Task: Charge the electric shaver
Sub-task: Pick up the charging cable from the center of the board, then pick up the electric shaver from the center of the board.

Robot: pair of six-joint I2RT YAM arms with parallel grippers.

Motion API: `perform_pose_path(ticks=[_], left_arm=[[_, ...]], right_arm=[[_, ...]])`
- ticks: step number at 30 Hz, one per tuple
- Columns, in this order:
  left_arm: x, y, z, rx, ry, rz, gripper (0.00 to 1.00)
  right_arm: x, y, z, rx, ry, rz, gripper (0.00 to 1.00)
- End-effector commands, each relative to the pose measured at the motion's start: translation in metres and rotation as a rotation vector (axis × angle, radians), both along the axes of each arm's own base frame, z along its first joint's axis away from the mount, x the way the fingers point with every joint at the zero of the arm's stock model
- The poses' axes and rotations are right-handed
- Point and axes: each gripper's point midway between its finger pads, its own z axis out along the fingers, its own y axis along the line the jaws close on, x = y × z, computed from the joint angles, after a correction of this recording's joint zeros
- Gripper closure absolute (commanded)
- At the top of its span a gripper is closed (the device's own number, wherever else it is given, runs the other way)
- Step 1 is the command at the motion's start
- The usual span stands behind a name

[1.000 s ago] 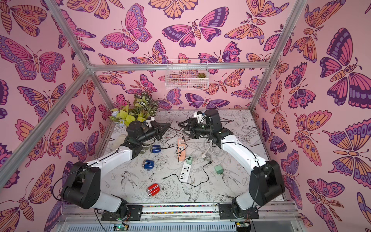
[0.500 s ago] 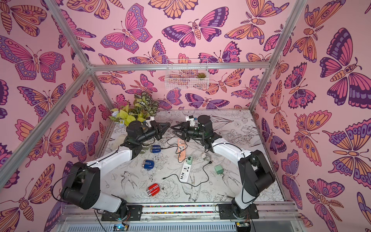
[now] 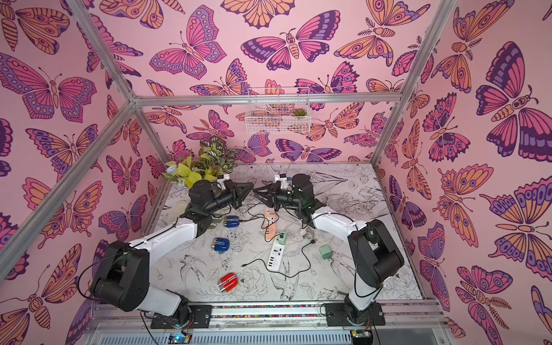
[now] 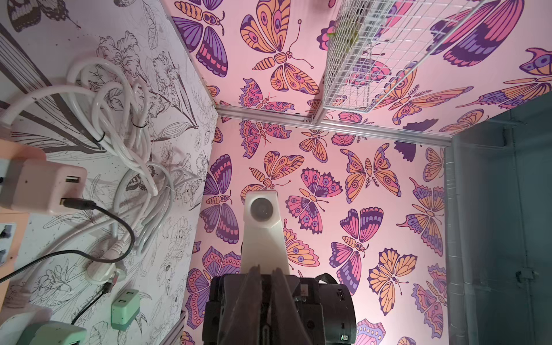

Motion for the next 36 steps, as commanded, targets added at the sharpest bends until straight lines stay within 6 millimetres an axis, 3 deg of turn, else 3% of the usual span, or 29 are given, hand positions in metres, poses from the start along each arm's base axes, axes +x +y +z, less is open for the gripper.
perform_pose_path(ticks=[1,12,15,21,31,36], left_arm=[[-0.002,-0.003,-0.003,0.003,-0.008,-0.006,1.00],[-0.007,-0.004,-0.009,0.011,0.005,-0.001,1.00],[-0.007,-0.003,-0.009,0.013,0.007,0.000,1.00],[-0.006,-0.006,-0.009,0.013,0.008,-0.002,1.00],[-0.010,-0.011,-0.009,0.014,0.009,-0.011,1.00],[-0.015,-0.010,-0.009,0.023,0.019,-0.011,1.00]], right_arm=[[0.005,0.008,0.013,0.027,-0.026,-0.002,0.77],[0.010,0.008,0.019,0.042,-0.033,-0.017,0.80],[0.007,0.007,0.020,0.026,-0.037,-0.016,0.76],[0.010,0.008,0.012,0.021,-0.021,-0.018,0.86],[0.012,0.009,0.000,-0.017,0.002,-0.022,0.86],[0.013,0.010,0.000,-0.046,-0.013,-0.015,1.00]])
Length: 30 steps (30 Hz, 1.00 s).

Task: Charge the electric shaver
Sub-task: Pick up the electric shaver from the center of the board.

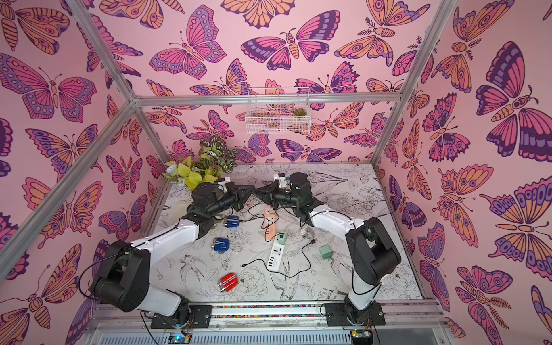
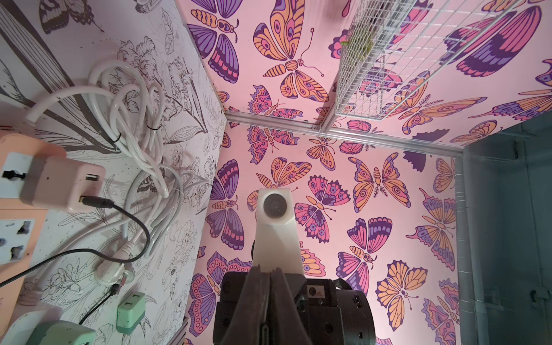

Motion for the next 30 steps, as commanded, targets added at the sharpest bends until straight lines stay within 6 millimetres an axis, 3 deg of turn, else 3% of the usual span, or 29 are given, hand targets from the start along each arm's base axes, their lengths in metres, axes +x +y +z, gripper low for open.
perform_pose_path(ticks=[1,2,4,7,12,17,23,26,30], left_arm=[[-0.017,-0.007,0.004,0.011,-0.007,-0.049,1.00],[-0.019,-0.006,0.003,0.023,0.002,-0.048,0.96],[-0.025,0.000,0.000,0.059,0.039,-0.032,0.76],[-0.038,0.018,-0.012,0.150,0.137,0.027,0.57],[-0.067,0.056,-0.016,0.258,0.246,0.157,0.51],[-0.114,0.098,-0.036,0.431,0.414,0.241,0.50],[-0.179,0.139,-0.106,0.591,0.763,0.308,0.46],[-0.184,0.146,-0.133,0.586,0.844,0.360,0.37],[-0.181,0.154,-0.160,0.596,0.978,0.424,0.34]], right_arm=[[0.003,0.004,0.003,-0.030,-0.038,0.003,1.00],[0.002,0.002,0.003,-0.037,-0.046,0.005,1.00],[-0.003,0.000,0.004,-0.043,-0.061,0.015,1.00],[-0.010,-0.003,0.001,-0.060,-0.083,0.038,1.00],[-0.021,-0.011,-0.001,-0.073,-0.118,0.076,1.00],[-0.033,-0.017,-0.006,-0.112,-0.141,0.134,1.00],[-0.052,-0.023,-0.015,-0.185,-0.168,0.204,1.00],[-0.056,-0.023,-0.015,-0.182,-0.168,0.218,1.00],[-0.057,-0.022,-0.013,-0.178,-0.175,0.221,1.00]])
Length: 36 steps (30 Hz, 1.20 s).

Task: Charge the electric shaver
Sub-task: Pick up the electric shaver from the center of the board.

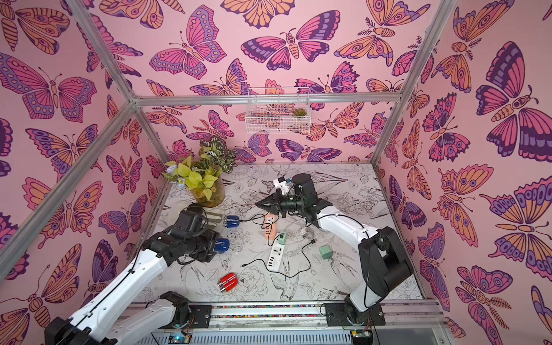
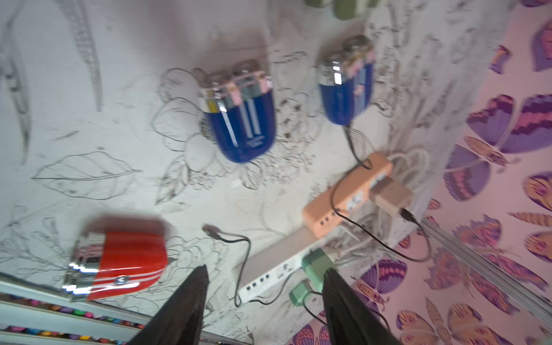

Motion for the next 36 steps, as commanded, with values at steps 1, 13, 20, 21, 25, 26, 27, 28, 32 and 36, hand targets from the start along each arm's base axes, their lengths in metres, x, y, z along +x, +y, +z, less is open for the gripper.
perform_pose_path(ticks=[1,13,20,21,25,26,27,28,32,36], left_arm=[[-0.004,0.014,-0.024,0.050,0.131,0.105,0.33],[0.041,0.023,-0.061,0.137,0.253,0.214,0.22],[0.048,0.024,-0.087,0.149,0.325,0.201,0.22],[0.049,0.024,-0.090,0.154,0.333,0.197,0.23],[0.048,0.024,-0.096,0.155,0.359,0.199,0.28],[0.046,0.024,-0.098,0.155,0.367,0.205,0.30],[0.044,0.025,-0.100,0.157,0.372,0.211,0.32],[0.042,0.025,-0.101,0.160,0.378,0.216,0.34],[0.038,0.027,-0.107,0.171,0.400,0.220,0.46],[0.037,0.026,-0.111,0.163,0.406,0.228,0.70]], right_arm=[[-0.009,0.000,0.005,0.000,-0.026,0.035,1.00],[-0.018,-0.003,0.014,0.015,-0.046,0.042,1.00],[-0.018,-0.004,0.011,0.014,-0.040,0.033,1.00],[-0.018,-0.004,0.011,0.016,-0.038,0.032,1.00],[-0.017,-0.003,0.010,0.016,-0.037,0.031,1.00],[-0.017,-0.003,0.010,0.016,-0.036,0.031,1.00],[-0.016,-0.003,0.009,0.016,-0.035,0.029,1.00],[-0.016,-0.003,0.010,0.017,-0.036,0.027,1.00],[-0.016,-0.002,0.007,0.013,-0.031,0.026,1.00],[-0.016,-0.001,0.004,0.016,-0.027,0.036,1.00]])
